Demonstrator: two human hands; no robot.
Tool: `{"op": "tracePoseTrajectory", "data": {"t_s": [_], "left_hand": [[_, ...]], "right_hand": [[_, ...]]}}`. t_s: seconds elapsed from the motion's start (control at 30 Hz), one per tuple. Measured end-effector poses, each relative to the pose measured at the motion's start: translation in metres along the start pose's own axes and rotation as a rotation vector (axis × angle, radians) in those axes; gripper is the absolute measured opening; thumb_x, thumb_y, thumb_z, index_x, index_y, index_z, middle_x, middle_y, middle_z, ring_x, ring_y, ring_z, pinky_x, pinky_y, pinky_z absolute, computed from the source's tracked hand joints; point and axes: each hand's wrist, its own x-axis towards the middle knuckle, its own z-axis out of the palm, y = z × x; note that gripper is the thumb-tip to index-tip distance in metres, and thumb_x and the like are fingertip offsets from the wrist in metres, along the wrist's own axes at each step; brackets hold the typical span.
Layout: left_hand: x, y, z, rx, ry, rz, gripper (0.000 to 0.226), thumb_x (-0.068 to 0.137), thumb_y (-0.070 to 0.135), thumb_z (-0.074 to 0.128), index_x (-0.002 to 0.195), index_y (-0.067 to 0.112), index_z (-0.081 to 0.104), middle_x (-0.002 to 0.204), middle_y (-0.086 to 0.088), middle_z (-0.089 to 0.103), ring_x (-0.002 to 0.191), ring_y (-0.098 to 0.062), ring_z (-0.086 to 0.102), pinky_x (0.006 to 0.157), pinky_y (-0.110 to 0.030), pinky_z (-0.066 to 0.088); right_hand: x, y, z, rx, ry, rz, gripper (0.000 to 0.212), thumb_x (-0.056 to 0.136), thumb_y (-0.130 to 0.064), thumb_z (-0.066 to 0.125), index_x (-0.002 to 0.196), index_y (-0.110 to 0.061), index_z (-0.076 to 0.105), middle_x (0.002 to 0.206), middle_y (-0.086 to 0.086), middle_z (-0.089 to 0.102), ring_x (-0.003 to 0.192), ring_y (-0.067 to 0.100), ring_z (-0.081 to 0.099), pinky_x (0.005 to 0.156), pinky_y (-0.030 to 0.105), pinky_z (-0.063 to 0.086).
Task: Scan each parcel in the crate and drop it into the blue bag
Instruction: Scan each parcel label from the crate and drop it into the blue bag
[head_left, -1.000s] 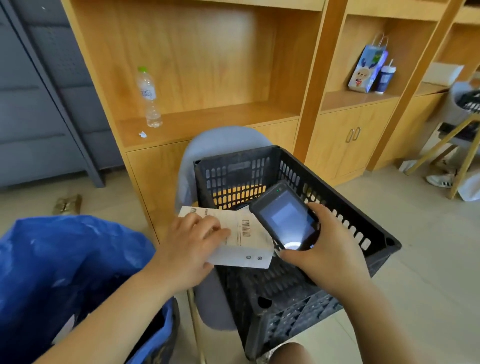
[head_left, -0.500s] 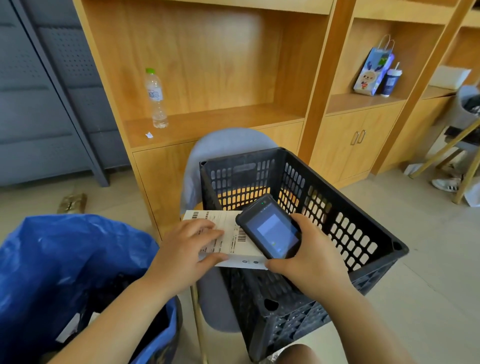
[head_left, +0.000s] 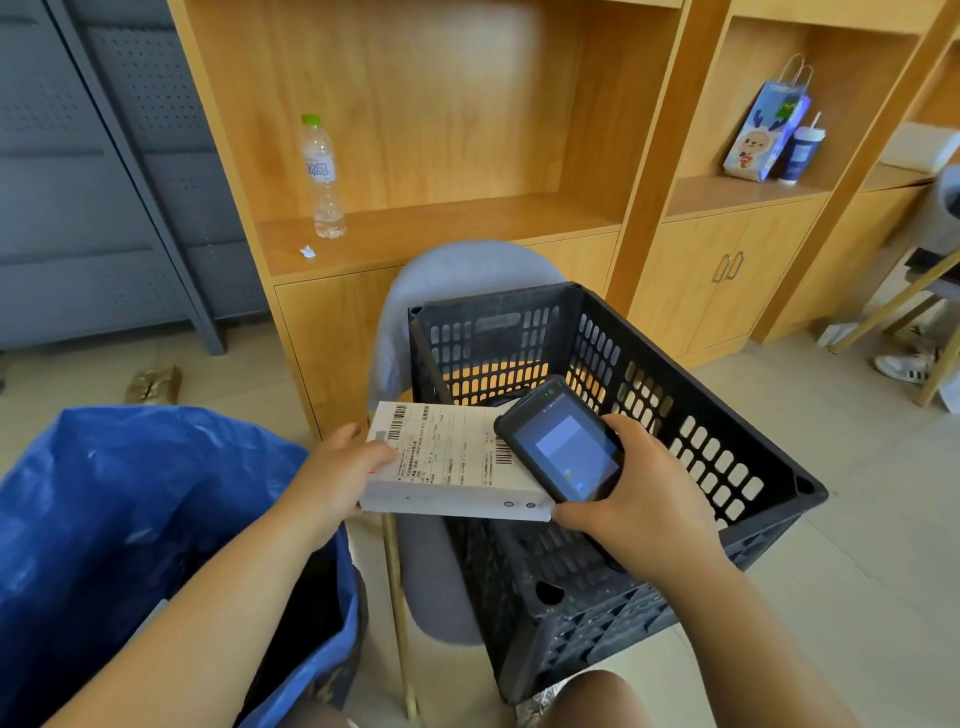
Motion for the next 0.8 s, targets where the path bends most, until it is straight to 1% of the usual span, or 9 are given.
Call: {"op": "tracePoseTrajectory", "data": {"t_s": [0.07, 0.2, 0.3, 0.4, 0.47, 0.53, 0.57, 0.67, 0.8], "left_hand": [[-0.002, 0.001, -0.005, -0.110, -0.059, -0.068, 0.019, 0.090, 0.010, 0.061, 0.108, 0.015, 0.061, 0.105, -0.010, 0.071, 0.098, -0.026, 0.067, 0.087, -0.049, 0.054], [-0.008, -0.001, -0.007, -0.218, -0.057, -0.023, 0.022, 0.084, 0.005, 0.067, 0.105, 0.007, 0.064, 0.099, -0.009, 0.074, 0.091, -0.023, 0.071, 0.076, -0.039, 0.057], [-0.011, -0.002, -0.002, -0.188, 0.031, 0.083, 0.036, 0.080, 0.000, 0.071, 0.113, 0.009, 0.061, 0.108, -0.007, 0.071, 0.096, -0.026, 0.069, 0.086, -0.045, 0.055], [-0.013, -0.004, 0.000, -0.178, 0.158, 0.179, 0.052, 0.075, 0.001, 0.076, 0.122, 0.009, 0.055, 0.115, -0.005, 0.066, 0.103, -0.025, 0.065, 0.088, -0.044, 0.054], [-0.014, -0.005, 0.000, -0.149, 0.222, 0.253, 0.057, 0.074, 0.006, 0.079, 0.123, 0.012, 0.051, 0.116, 0.002, 0.063, 0.099, -0.013, 0.063, 0.079, -0.032, 0.055], [-0.017, -0.005, 0.001, -0.088, 0.274, 0.335, 0.059, 0.073, 0.011, 0.081, 0.121, 0.020, 0.048, 0.110, 0.011, 0.060, 0.088, 0.002, 0.059, 0.063, -0.014, 0.049], [-0.019, -0.005, 0.002, -0.066, 0.294, 0.363, 0.059, 0.072, 0.012, 0.081, 0.119, 0.024, 0.047, 0.107, 0.014, 0.058, 0.084, 0.005, 0.056, 0.056, -0.011, 0.046], [-0.023, -0.006, 0.004, -0.029, 0.323, 0.407, 0.060, 0.072, 0.012, 0.081, 0.118, 0.027, 0.045, 0.106, 0.016, 0.056, 0.081, 0.010, 0.053, 0.051, -0.009, 0.045], [-0.024, -0.007, 0.006, -0.010, 0.338, 0.428, 0.062, 0.074, 0.012, 0.080, 0.124, 0.024, 0.045, 0.109, 0.014, 0.055, 0.080, 0.011, 0.051, 0.049, -0.006, 0.045]], "right_hand": [[-0.002, 0.001, -0.001, -0.013, 0.009, 0.009, 0.091, 0.053, -0.048, 0.080, 0.130, -0.030, 0.035, 0.098, -0.015, 0.042, 0.082, 0.009, 0.045, 0.054, 0.023, 0.036], [-0.010, 0.002, -0.006, 0.006, 0.040, 0.017, 0.090, 0.052, -0.048, 0.081, 0.128, -0.031, 0.037, 0.099, -0.016, 0.045, 0.082, 0.009, 0.047, 0.053, 0.022, 0.036], [-0.015, 0.004, -0.013, -0.009, 0.063, 0.037, 0.091, 0.052, -0.049, 0.080, 0.129, -0.032, 0.036, 0.099, -0.015, 0.045, 0.082, 0.011, 0.047, 0.053, 0.023, 0.034], [-0.019, 0.005, -0.021, -0.047, 0.067, 0.045, 0.092, 0.053, -0.051, 0.080, 0.131, -0.031, 0.035, 0.099, -0.016, 0.043, 0.082, 0.011, 0.045, 0.053, 0.023, 0.033], [-0.022, 0.006, -0.025, -0.088, 0.056, 0.043, 0.093, 0.053, -0.052, 0.079, 0.132, -0.031, 0.034, 0.099, -0.015, 0.042, 0.082, 0.011, 0.045, 0.052, 0.023, 0.033], [-0.024, 0.007, -0.029, -0.128, 0.032, 0.037, 0.091, 0.054, -0.053, 0.078, 0.130, -0.031, 0.034, 0.097, -0.013, 0.044, 0.081, 0.012, 0.047, 0.050, 0.021, 0.032], [-0.025, 0.007, -0.031, -0.144, 0.017, 0.032, 0.089, 0.054, -0.053, 0.077, 0.128, -0.032, 0.035, 0.097, -0.013, 0.045, 0.081, 0.012, 0.048, 0.050, 0.021, 0.033], [-0.026, 0.007, -0.036, -0.190, -0.027, 0.024, 0.083, 0.053, -0.054, 0.076, 0.123, -0.033, 0.035, 0.096, -0.012, 0.047, 0.080, 0.013, 0.049, 0.052, 0.024, 0.037], [-0.028, 0.005, -0.040, -0.218, -0.074, 0.009, 0.086, 0.051, -0.056, 0.073, 0.124, -0.035, 0.033, 0.093, -0.015, 0.042, 0.079, 0.010, 0.047, 0.048, 0.019, 0.029]]}}
